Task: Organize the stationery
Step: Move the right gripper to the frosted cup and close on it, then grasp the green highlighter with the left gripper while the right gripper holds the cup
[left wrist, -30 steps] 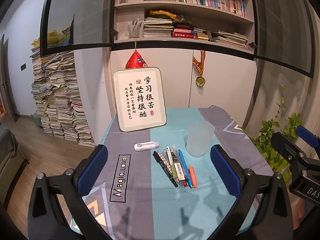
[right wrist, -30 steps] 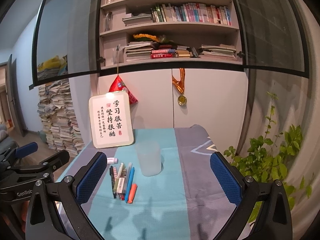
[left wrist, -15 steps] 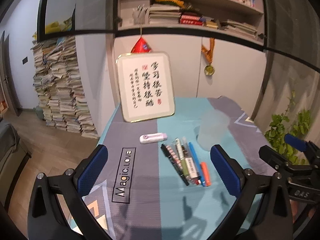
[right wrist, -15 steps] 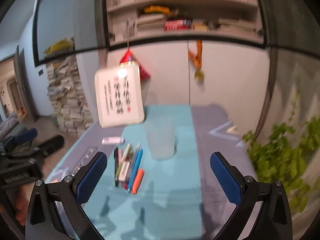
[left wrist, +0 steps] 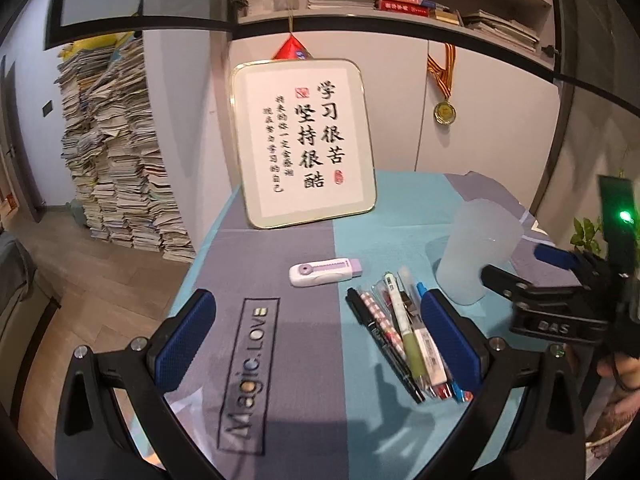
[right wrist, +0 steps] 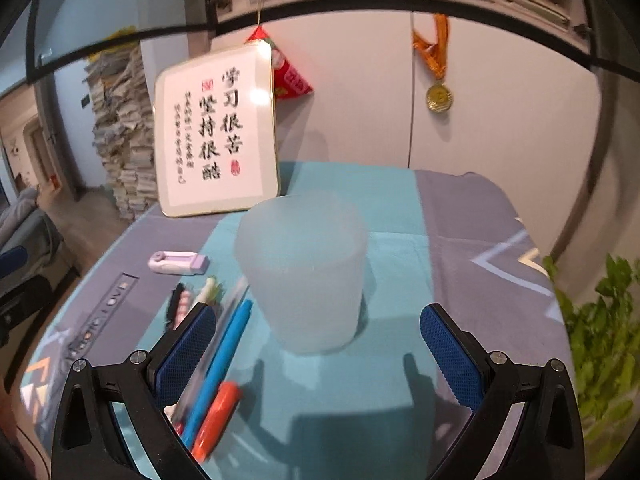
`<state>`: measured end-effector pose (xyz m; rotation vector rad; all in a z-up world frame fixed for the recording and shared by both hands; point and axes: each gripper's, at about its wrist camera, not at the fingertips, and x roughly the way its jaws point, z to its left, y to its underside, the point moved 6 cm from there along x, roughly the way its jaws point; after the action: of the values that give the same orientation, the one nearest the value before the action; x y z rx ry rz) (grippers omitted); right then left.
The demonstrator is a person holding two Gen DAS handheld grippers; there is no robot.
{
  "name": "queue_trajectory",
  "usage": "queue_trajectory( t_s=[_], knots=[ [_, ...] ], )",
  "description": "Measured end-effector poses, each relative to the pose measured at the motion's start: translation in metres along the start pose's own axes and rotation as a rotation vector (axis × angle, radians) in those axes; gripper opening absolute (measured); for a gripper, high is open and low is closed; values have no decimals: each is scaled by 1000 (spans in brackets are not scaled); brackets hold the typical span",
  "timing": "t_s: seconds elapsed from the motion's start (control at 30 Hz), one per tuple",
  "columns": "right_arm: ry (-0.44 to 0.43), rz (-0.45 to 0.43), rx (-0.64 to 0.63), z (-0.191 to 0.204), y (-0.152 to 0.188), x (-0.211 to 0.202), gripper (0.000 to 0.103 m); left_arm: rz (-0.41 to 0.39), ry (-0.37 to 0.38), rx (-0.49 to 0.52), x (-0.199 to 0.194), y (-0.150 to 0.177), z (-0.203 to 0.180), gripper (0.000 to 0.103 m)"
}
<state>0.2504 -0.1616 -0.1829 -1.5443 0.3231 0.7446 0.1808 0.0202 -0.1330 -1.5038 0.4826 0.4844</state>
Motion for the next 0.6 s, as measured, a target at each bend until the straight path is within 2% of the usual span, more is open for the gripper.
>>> queue_trajectory(
  t_s=[0.13, 0.17, 0.2, 0.23, 0.27, 0.4, 0.47, 0.6],
  knots=[
    [-8, 9, -27, 3, -7, 22, 102, 40, 24, 24, 22, 3, -8, 102],
    [-10, 10, -30, 4, -8, 27, 95, 52, 26, 28, 27, 4, -10, 102],
    [-14, 21, -36, 5, -7, 30, 79, 63, 28, 32, 31, 5, -12, 102],
    [-16, 41, -43, 5, -7, 34, 70, 72, 32, 34, 36, 6, -14, 101],
    [-17, 70, -50, 5, -3, 39, 70, 83, 36, 35, 39, 7, -15, 101],
    [-7, 63, -71, 1, 2, 30, 70, 110, 66, 37, 49, 9, -25, 99],
    [40, 59, -89, -6, 7, 20, 70, 122, 75, 55, 52, 10, -32, 94],
    [81, 38, -80, -32, 20, -9, 70, 133, 77, 75, 55, 12, -40, 93]
  ],
)
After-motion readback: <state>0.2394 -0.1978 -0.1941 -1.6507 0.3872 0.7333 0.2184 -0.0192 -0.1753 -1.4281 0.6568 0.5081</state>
